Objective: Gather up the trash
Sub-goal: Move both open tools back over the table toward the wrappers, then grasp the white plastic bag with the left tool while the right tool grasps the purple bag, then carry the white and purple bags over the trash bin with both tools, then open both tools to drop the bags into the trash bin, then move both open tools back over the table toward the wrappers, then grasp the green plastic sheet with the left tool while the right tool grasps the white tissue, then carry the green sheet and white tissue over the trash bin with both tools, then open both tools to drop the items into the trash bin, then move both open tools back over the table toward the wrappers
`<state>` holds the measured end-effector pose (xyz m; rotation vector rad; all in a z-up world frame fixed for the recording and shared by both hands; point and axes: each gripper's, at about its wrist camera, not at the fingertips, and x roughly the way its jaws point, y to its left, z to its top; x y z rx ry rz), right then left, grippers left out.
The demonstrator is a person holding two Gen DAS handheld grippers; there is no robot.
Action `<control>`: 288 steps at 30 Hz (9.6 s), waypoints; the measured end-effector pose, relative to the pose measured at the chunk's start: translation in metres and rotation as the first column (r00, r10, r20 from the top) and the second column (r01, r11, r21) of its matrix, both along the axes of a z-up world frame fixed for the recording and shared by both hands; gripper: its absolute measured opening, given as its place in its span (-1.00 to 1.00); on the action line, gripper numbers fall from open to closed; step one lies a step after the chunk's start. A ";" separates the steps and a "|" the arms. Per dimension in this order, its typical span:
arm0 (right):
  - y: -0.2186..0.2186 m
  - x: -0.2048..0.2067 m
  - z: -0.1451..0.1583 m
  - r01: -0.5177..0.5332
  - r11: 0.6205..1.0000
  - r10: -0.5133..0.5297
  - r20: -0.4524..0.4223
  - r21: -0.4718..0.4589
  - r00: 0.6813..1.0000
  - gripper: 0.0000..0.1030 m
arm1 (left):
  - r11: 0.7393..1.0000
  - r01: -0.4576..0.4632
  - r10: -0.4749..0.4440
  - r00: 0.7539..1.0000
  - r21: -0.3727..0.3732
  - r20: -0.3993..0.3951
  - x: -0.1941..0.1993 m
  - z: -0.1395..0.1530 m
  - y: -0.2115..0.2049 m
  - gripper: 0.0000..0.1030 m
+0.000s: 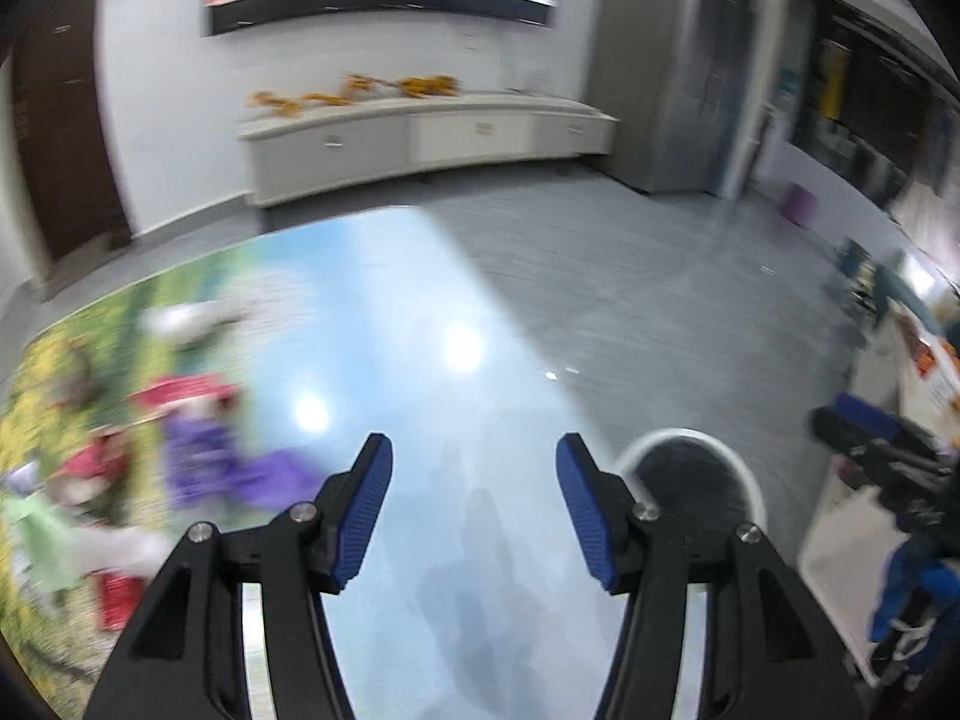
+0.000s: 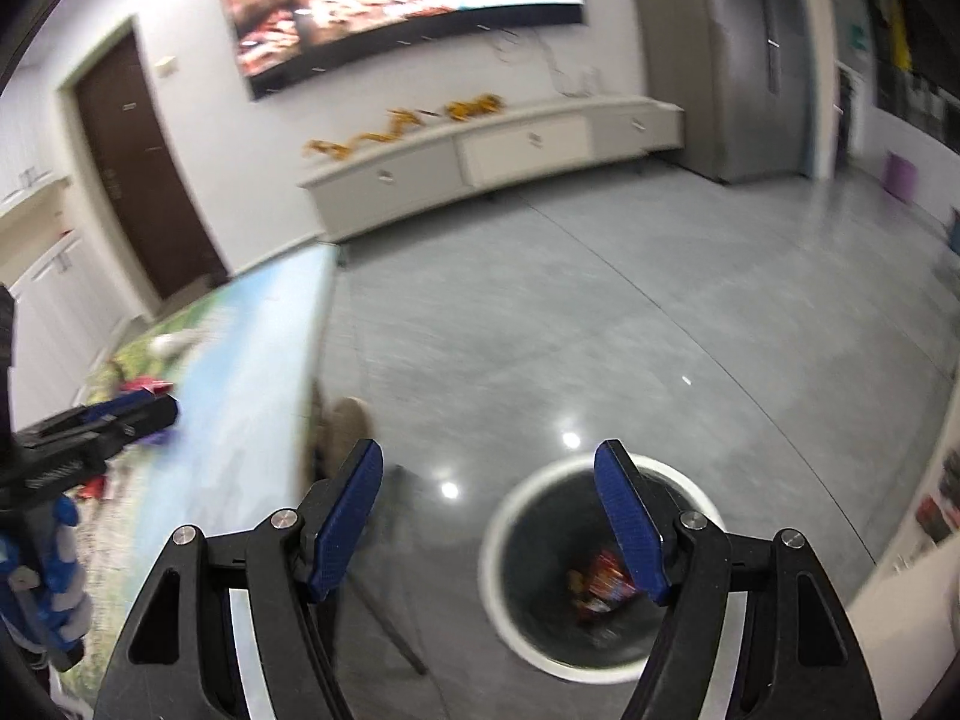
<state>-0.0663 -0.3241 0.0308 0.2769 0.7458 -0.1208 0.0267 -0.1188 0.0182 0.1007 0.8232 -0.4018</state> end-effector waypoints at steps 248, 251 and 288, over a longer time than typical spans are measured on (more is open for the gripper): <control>-0.040 0.000 -0.065 -0.005 0.995 0.017 -0.116 0.102 0.993 -0.55 | 0.931 0.334 -0.360 0.907 -0.145 -0.220 -0.019 -0.025 -0.122 -0.40; -0.058 -0.001 -0.090 0.043 0.991 -0.022 -0.161 0.130 0.987 -0.54 | 0.926 0.358 -0.378 0.877 -0.122 -0.297 -0.015 -0.049 -0.161 -0.40; -0.117 -0.011 -0.126 0.182 0.976 -0.144 -0.271 0.120 0.952 0.07 | 0.924 0.345 -0.380 0.878 -0.167 -0.291 -0.009 -0.065 -0.207 0.12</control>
